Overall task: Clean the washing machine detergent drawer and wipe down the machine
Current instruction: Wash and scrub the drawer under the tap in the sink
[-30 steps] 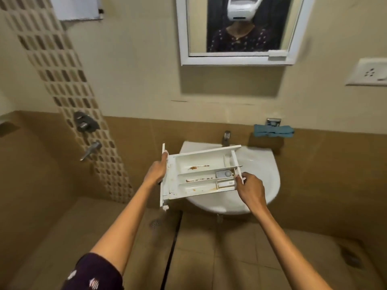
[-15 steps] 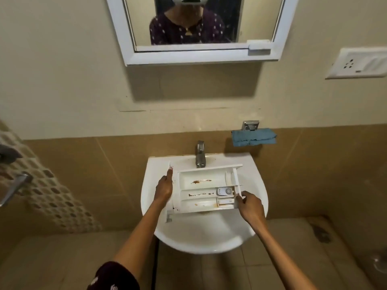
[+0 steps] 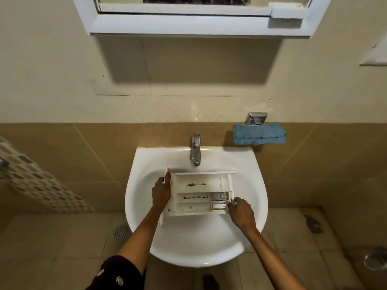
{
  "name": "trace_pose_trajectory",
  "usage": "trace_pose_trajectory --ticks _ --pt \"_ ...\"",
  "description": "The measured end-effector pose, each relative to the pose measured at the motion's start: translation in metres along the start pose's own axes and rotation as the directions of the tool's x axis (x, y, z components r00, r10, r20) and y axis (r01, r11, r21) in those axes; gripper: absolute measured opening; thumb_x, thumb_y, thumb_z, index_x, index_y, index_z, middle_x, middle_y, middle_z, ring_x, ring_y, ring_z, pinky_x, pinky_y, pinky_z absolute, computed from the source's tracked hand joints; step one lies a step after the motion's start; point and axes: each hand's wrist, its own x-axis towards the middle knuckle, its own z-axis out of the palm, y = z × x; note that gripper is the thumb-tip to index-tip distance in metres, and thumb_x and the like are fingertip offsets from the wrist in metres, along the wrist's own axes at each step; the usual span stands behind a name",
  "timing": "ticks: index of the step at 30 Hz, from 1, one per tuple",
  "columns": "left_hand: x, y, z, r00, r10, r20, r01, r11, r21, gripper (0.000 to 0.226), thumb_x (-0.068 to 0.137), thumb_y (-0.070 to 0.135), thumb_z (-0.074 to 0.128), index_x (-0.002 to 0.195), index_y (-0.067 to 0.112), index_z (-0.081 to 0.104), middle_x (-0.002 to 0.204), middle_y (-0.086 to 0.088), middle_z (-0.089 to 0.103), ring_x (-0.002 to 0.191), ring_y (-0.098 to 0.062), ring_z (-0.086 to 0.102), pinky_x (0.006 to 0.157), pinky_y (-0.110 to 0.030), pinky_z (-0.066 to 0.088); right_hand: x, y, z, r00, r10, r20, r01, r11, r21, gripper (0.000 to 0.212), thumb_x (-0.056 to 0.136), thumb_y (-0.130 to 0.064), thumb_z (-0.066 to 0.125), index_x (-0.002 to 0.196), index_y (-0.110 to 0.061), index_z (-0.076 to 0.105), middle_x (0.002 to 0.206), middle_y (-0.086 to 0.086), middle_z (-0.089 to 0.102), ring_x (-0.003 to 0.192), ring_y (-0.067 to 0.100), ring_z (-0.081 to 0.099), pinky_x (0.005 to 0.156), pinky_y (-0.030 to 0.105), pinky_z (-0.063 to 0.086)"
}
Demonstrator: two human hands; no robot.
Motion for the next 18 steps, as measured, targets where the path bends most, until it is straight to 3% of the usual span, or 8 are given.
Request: trace_pose_trajectory --ticks 5,8,13,18 --pt "0.005 -0.006 0.016 0.998 -0.019 -0.060 0.019 1.000 0.003 0.050 0.098 0.046 0.027 0.104 0.007 0.056 0.105 -0.012 0.063 0.101 -0.028 0.058 0.099 -0.043 0.039 0.027 0.002 -0.007 1.000 -0.021 0.010 0.021 0.998 -0.061 0.031 0.097 -0.026 0.043 0.109 0.000 0.055 0.112 0.018 0.059 0.108 0.032 0.053 0.087 0.035 0.040" --pt "0.006 -0.004 0.021 0.995 -0.048 -0.087 0.049 0.999 0.004 0.043 0.098 0.044 0.027 0.096 0.009 0.052 0.099 -0.011 0.060 0.093 -0.024 0.054 0.097 -0.042 0.039 0.037 0.000 -0.008 0.999 -0.044 0.005 0.044 0.995 -0.089 0.030 0.096 -0.025 0.044 0.113 -0.001 0.054 0.114 0.018 0.058 0.110 0.032 0.052 0.088 0.035 0.041" --pt "0.017 -0.008 0.022 0.980 -0.167 -0.112 0.169 0.985 0.013 0.061 0.096 0.054 0.024 0.098 0.001 0.055 0.099 -0.017 0.060 0.097 -0.033 0.055 0.088 -0.040 0.039 0.056 -0.012 -0.014 0.994 -0.101 -0.032 0.098 0.991 -0.091 0.027 0.095 -0.020 0.046 0.108 0.000 0.058 0.110 0.019 0.060 0.107 0.033 0.054 0.085 0.035 0.043" --pt "0.018 -0.010 0.025 0.981 -0.159 -0.112 0.161 0.987 0.006 0.055 0.095 0.054 0.025 0.095 0.006 0.052 0.101 -0.015 0.060 0.100 -0.035 0.056 0.091 -0.042 0.040 0.064 -0.016 -0.009 0.989 -0.114 -0.095 0.097 0.980 -0.172 0.025 0.095 -0.015 0.042 0.105 0.000 0.059 0.110 0.017 0.060 0.106 0.031 0.053 0.083 0.035 0.043"
